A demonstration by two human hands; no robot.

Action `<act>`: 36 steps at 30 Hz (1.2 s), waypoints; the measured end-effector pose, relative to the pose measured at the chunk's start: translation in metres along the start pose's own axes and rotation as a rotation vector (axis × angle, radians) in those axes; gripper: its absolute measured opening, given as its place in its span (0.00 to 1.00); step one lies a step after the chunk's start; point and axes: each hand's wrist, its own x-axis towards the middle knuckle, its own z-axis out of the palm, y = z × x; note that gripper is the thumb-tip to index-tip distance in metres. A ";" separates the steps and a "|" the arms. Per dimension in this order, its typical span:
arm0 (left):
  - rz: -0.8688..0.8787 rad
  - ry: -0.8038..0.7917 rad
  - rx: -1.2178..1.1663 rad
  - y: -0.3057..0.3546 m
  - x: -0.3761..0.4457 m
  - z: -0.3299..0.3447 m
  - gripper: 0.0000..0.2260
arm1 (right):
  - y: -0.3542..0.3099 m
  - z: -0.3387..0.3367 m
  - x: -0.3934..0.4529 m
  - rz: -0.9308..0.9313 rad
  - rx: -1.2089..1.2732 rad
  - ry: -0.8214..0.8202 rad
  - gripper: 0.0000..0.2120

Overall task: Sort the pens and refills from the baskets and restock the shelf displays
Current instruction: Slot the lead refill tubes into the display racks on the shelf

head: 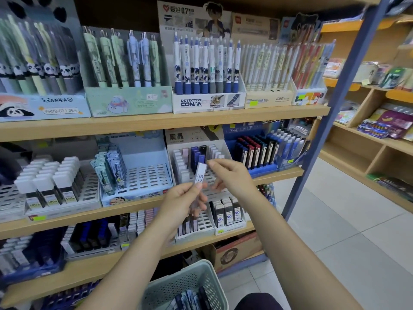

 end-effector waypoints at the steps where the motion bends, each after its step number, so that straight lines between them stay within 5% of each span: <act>1: -0.003 -0.004 0.015 0.001 0.001 0.004 0.09 | 0.000 -0.003 0.000 0.004 -0.002 0.009 0.12; 10: -0.019 -0.017 0.186 0.008 0.005 0.024 0.10 | 0.001 -0.020 -0.012 0.066 0.226 -0.136 0.06; 14: 0.443 0.184 0.851 0.012 0.006 0.014 0.07 | 0.002 -0.036 -0.008 0.096 0.401 -0.081 0.07; 16: 0.667 0.353 1.095 0.017 0.009 0.005 0.13 | 0.004 -0.045 -0.002 0.091 0.442 -0.011 0.08; 21: 0.469 0.211 1.399 0.008 0.032 -0.017 0.33 | 0.008 -0.047 0.013 0.071 0.382 0.104 0.08; 36: 0.491 0.233 1.365 -0.015 0.040 -0.020 0.30 | 0.021 -0.033 0.036 0.134 0.132 0.065 0.09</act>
